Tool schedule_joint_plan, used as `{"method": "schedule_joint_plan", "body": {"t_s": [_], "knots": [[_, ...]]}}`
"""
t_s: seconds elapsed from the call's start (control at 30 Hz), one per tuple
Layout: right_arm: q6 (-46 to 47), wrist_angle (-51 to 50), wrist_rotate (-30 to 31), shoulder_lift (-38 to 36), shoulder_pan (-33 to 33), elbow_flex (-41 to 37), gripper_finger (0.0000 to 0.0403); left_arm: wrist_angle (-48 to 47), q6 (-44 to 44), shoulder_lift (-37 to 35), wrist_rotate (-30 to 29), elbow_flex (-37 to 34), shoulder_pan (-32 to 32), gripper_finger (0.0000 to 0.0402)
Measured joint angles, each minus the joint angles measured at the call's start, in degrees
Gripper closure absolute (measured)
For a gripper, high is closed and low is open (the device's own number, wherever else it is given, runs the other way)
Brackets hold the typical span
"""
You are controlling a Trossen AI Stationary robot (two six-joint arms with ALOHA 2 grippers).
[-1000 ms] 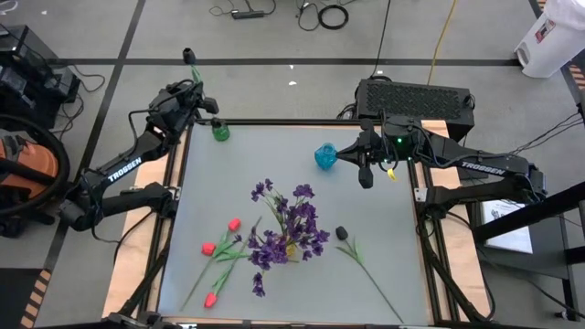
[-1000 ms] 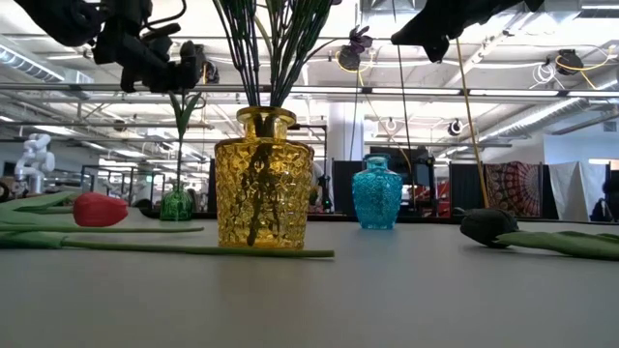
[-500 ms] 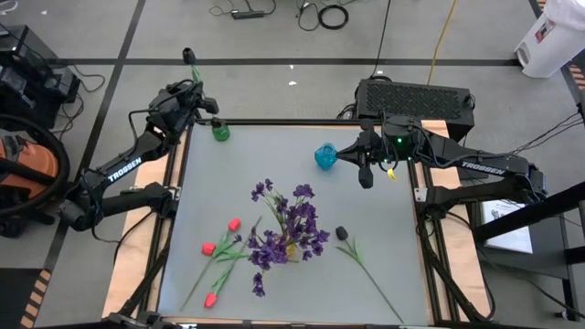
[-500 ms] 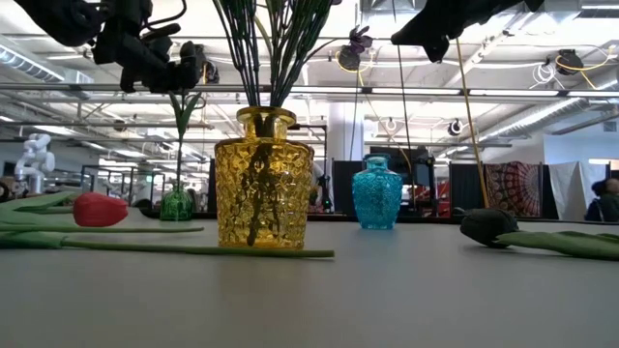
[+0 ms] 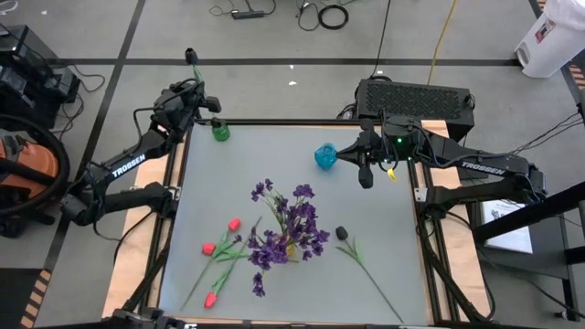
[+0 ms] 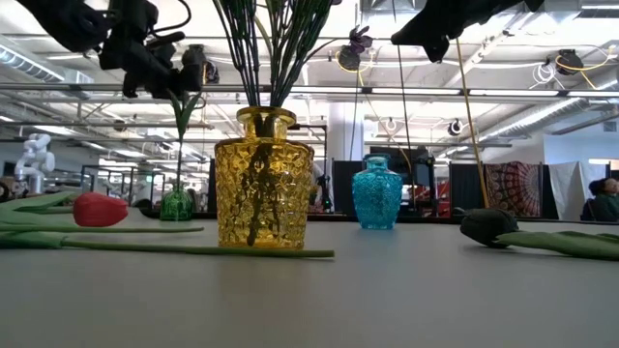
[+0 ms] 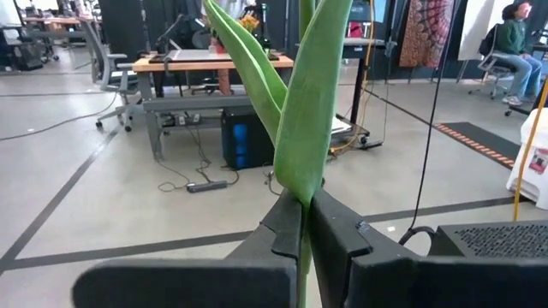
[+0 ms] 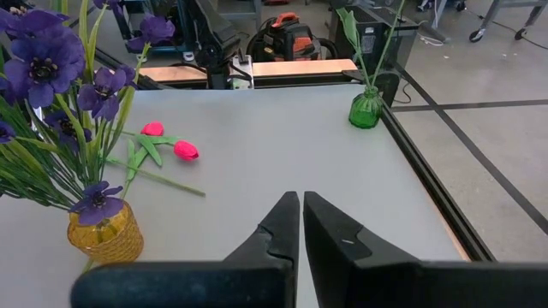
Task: Sort flowers into vase by color
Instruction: Put the bottom black flower into the green vase
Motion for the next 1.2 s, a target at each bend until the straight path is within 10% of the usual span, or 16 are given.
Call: {"method": "schedule_joint_plan", "body": {"t_s": [0.8,1.2], "knots": [[0.00,0.00,0.01,0.00,0.00,0.00,0.0390,-4.01,-0.92,1.14,0.57,0.00,-0.06,0.0376],[0.00,0.00,0.01,0.00,0.00,0.00,0.0390,-7.48,0.86,1.13,4.61,0.02,-0.05,0.0257]]}}
